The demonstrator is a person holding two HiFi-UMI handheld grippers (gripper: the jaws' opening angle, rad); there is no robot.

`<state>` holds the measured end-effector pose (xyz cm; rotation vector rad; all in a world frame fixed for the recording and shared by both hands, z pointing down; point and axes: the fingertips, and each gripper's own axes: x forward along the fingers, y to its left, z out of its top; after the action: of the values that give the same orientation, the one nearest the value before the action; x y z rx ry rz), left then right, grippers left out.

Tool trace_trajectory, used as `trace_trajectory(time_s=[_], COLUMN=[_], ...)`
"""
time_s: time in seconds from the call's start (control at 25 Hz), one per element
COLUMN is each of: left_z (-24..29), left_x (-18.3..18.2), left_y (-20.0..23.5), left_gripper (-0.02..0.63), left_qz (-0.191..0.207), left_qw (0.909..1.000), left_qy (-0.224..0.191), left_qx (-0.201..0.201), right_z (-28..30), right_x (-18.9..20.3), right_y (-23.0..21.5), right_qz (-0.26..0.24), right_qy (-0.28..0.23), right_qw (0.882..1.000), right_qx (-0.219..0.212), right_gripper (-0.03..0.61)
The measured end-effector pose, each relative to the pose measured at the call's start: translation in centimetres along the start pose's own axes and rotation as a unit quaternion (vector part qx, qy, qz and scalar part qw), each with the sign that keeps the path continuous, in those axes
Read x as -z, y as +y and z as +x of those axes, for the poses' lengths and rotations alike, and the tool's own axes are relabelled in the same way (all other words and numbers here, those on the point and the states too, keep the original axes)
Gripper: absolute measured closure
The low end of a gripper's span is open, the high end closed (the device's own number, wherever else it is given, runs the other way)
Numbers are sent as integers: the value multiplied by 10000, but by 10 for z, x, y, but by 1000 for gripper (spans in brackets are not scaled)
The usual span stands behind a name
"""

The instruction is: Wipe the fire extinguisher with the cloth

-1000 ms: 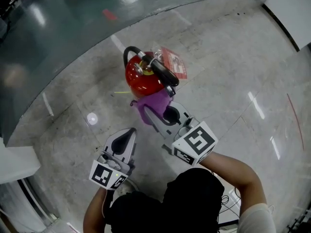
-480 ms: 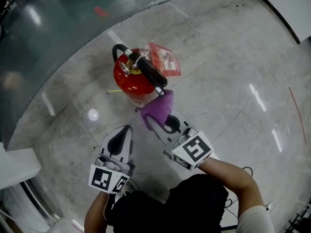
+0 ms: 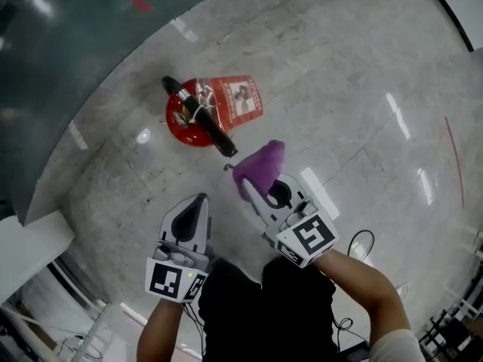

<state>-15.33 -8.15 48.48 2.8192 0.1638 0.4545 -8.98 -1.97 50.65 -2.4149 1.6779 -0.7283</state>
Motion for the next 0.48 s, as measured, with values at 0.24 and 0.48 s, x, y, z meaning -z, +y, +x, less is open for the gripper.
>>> trace_trajectory(time_s=[0.24, 0.48], left_z=[-20, -67], left_x=[-73, -181], left_y=[-40, -86], left_gripper=[609, 609], left_qz=[-118, -110], left_qw=[9991, 9973], left_qy=[397, 621], left_qx=[-74, -367], right_z=[-48, -111], right_x=[-69, -179], right_y=[39, 93], right_qz=[163, 281], right_qy=[308, 313], right_qw=[9993, 9983], right_qx=[140, 407], right_gripper=[523, 523])
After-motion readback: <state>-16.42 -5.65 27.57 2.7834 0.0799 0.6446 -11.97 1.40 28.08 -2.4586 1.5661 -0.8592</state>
